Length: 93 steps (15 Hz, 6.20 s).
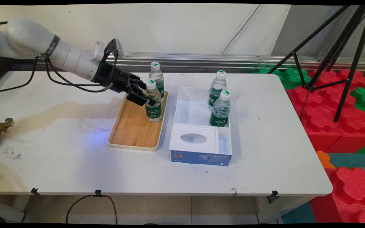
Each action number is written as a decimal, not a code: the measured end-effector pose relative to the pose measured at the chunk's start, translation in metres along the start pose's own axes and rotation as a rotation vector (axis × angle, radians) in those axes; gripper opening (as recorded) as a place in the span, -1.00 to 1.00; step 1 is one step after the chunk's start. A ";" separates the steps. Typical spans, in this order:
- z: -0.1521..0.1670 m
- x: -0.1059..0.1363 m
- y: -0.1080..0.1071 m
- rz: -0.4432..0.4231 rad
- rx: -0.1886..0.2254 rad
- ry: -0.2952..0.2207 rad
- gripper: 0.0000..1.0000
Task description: Pick up the green bottle from the white box, then place the picked object on the tray
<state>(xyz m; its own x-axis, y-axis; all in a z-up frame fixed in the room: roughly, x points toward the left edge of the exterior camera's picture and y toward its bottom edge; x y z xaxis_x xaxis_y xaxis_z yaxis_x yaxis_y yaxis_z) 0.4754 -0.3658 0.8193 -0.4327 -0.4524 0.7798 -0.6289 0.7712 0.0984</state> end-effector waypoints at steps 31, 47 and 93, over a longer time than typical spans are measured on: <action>0.008 0.117 0.154 0.018 0.005 -0.027 1.00; 0.133 0.116 0.131 0.045 0.010 0.014 1.00; -0.045 0.148 0.110 0.122 -0.079 0.068 -1.00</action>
<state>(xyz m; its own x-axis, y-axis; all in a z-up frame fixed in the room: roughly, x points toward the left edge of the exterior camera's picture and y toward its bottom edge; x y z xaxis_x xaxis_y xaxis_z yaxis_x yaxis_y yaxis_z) 0.3716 -0.3279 0.9733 -0.4562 -0.3242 0.8287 -0.5203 0.8527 0.0472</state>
